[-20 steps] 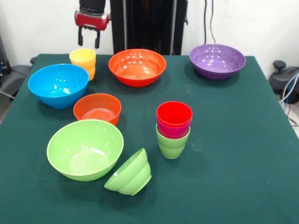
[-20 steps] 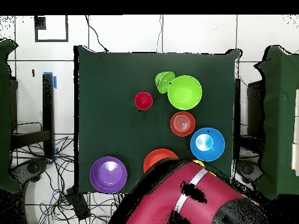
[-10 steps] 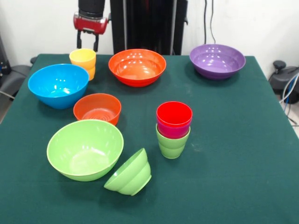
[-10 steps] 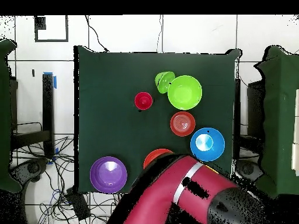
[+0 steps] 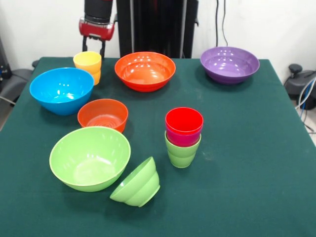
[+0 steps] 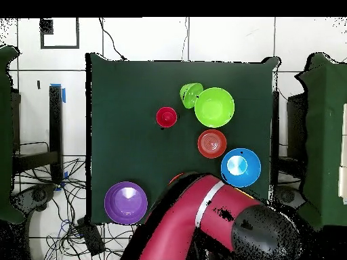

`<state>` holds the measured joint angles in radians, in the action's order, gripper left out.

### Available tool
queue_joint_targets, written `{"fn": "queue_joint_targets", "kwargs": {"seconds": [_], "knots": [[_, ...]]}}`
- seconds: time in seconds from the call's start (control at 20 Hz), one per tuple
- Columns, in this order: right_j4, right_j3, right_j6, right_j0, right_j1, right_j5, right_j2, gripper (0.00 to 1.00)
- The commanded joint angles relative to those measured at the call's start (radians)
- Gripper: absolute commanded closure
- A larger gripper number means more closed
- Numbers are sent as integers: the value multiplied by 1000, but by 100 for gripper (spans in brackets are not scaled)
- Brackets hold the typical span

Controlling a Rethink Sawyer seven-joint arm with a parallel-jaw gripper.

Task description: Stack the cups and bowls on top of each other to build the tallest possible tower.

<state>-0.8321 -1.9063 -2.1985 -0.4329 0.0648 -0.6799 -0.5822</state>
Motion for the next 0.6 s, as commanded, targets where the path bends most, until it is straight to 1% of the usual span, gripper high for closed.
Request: {"fn": "queue_joint_targets", "kwargs": {"seconds": [0.05, 0.35, 0.6], "knots": [[91, 147, 87, 45, -77, -66, 62, 0], [121, 138, 76, 73, -91, -84, 50, 0], [131, 137, 67, 90, -94, -86, 38, 0]]}}
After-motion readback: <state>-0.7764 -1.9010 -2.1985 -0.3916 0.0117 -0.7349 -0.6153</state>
